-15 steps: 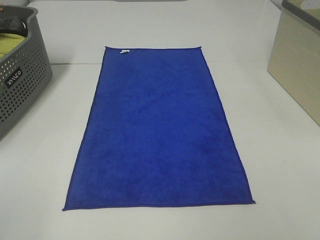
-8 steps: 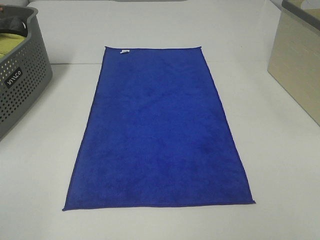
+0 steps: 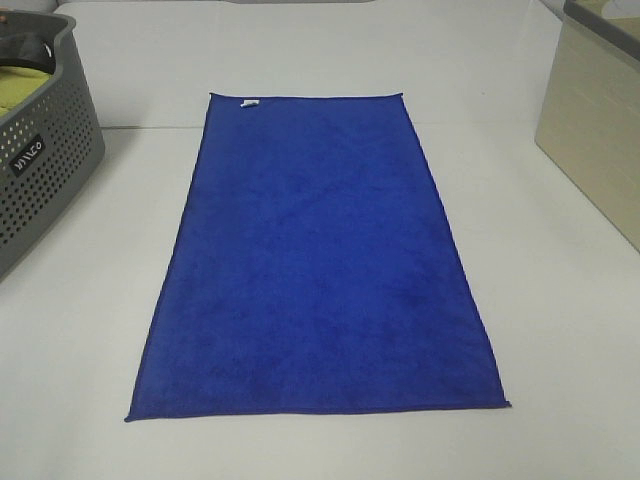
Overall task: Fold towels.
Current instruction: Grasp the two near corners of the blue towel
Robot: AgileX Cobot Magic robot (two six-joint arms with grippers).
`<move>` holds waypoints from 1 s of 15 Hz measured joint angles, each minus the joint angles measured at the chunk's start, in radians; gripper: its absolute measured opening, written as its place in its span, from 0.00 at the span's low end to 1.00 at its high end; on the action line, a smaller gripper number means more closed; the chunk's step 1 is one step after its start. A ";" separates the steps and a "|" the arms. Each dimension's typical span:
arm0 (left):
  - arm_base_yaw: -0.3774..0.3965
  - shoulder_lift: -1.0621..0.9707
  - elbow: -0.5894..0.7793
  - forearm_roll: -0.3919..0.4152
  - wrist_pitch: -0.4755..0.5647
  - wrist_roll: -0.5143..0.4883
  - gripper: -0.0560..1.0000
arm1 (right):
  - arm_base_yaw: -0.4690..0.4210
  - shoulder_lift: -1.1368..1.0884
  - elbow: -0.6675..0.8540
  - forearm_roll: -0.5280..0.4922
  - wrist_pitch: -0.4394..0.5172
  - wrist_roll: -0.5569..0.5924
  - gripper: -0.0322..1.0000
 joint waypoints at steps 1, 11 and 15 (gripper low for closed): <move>0.000 0.060 0.000 -0.023 -0.071 -0.028 0.67 | 0.000 0.049 -0.003 0.000 -0.044 0.011 0.84; 0.000 0.838 0.000 -0.657 -0.265 0.257 0.67 | 0.000 0.658 -0.003 0.204 -0.314 0.031 0.70; 0.000 1.177 0.000 -0.914 -0.279 0.566 0.67 | 0.000 0.911 -0.003 0.382 -0.394 -0.083 0.69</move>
